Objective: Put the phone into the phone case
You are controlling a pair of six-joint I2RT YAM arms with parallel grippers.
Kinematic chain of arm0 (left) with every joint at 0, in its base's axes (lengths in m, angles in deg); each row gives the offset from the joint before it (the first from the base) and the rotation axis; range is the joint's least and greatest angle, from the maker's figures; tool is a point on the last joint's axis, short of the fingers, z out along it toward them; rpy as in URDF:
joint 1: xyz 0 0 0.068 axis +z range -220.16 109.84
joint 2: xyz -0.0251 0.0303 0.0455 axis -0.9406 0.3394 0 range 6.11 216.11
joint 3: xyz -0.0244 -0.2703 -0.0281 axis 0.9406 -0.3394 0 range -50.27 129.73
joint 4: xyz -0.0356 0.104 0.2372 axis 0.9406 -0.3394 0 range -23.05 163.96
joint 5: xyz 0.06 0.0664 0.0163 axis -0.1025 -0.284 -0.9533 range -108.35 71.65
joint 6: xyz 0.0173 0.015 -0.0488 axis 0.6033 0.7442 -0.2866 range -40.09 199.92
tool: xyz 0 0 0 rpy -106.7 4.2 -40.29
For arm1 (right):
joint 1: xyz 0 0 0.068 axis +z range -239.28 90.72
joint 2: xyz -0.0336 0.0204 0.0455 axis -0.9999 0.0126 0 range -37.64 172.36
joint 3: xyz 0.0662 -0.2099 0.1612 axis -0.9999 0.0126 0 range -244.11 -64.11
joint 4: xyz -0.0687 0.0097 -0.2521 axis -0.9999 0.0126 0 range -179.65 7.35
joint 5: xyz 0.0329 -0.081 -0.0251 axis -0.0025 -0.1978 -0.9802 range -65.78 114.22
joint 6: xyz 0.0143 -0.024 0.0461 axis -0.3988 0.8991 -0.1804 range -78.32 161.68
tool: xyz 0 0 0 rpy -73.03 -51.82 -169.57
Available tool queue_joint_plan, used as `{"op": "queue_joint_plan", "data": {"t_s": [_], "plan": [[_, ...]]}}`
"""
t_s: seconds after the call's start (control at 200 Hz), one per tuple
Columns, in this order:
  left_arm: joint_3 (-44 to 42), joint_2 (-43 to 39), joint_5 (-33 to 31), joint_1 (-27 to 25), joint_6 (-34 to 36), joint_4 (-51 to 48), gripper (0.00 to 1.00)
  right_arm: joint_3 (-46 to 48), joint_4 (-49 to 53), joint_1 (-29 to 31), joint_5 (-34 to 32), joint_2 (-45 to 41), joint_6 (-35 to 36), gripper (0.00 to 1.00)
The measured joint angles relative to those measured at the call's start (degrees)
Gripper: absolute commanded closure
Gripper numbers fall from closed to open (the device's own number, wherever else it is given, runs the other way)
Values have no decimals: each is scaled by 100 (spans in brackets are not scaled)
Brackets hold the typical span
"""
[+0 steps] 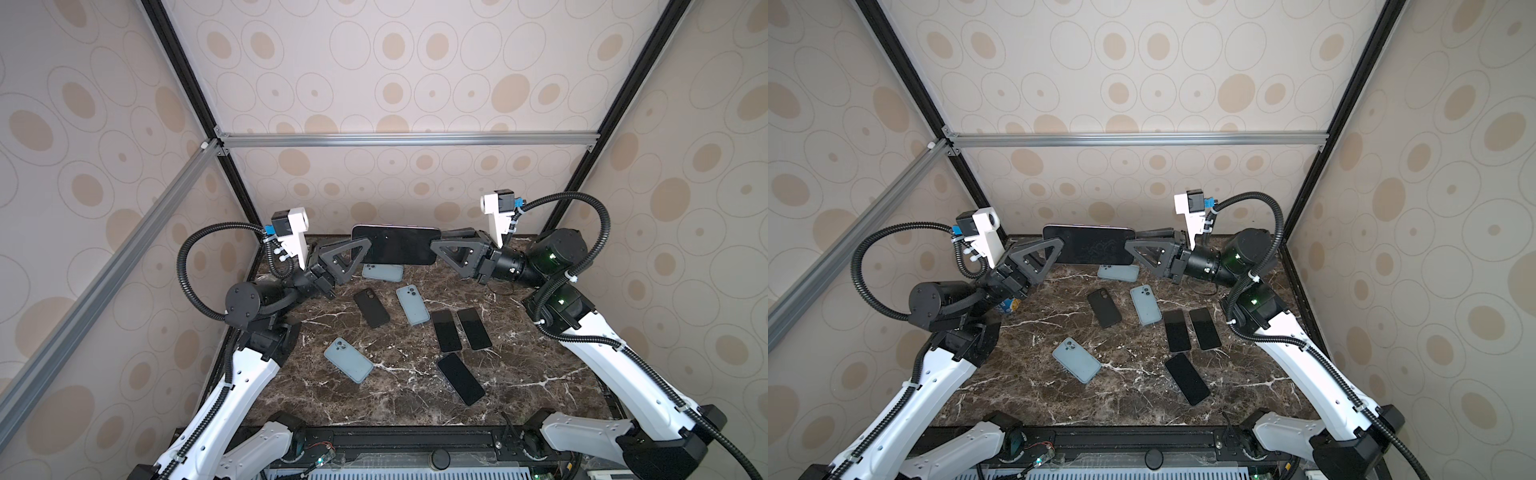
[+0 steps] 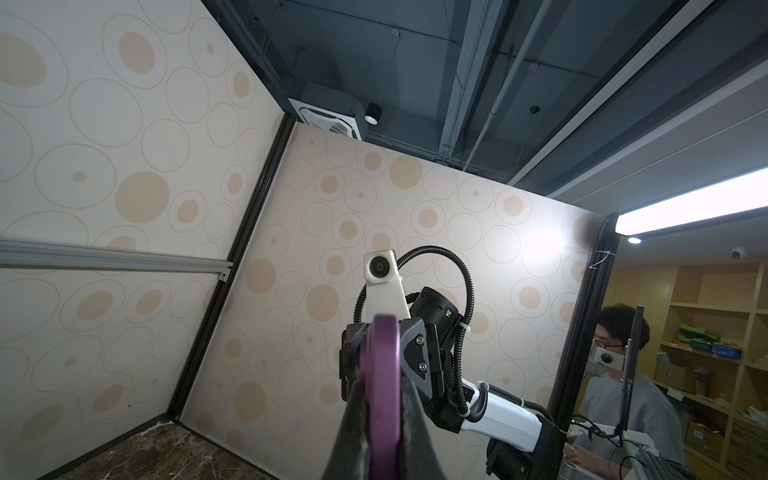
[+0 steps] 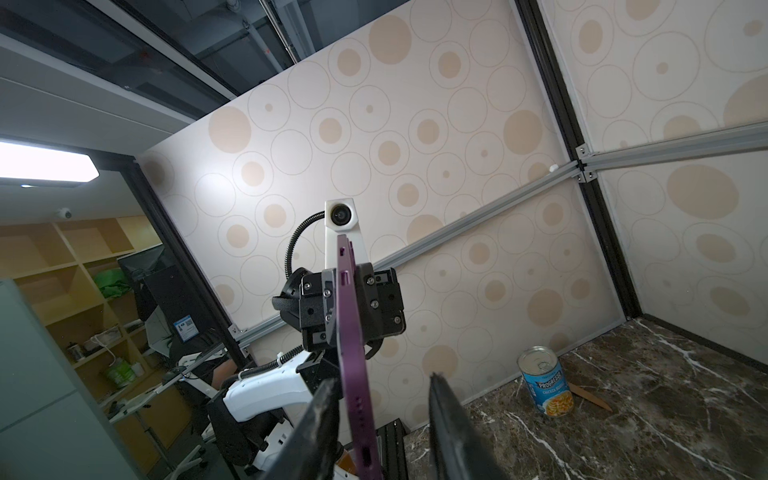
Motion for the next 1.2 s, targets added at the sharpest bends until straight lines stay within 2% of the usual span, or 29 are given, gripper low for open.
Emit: {"op": "queue_joint_plan", "data": {"t_s": [0.22,0.395,0.47,0.635,0.82,0.89,1.005,1.095,1.2], "plan": [[-144,2,-46,0,-278,221,100,-4,-98,85,20,107,24,70],[-186,2,-83,11,-315,240,100,-61,-94,201,111,234,90,81],[-186,2,-90,15,-310,232,100,-94,-94,229,144,260,129,83],[-186,-15,-107,17,-378,181,100,-146,-144,278,284,289,208,100],[-186,-105,-136,17,-328,72,100,-164,-120,299,297,286,297,100],[-186,-162,-190,17,-221,-74,78,-164,-42,304,238,273,350,100],[-170,-328,-450,17,254,-625,48,-160,286,348,-24,190,553,100],[-118,-544,-769,17,822,-1290,39,-151,625,339,-350,92,741,100],[-11,-807,-1207,17,1508,-2232,39,-138,1040,337,-800,-81,981,100]]}}
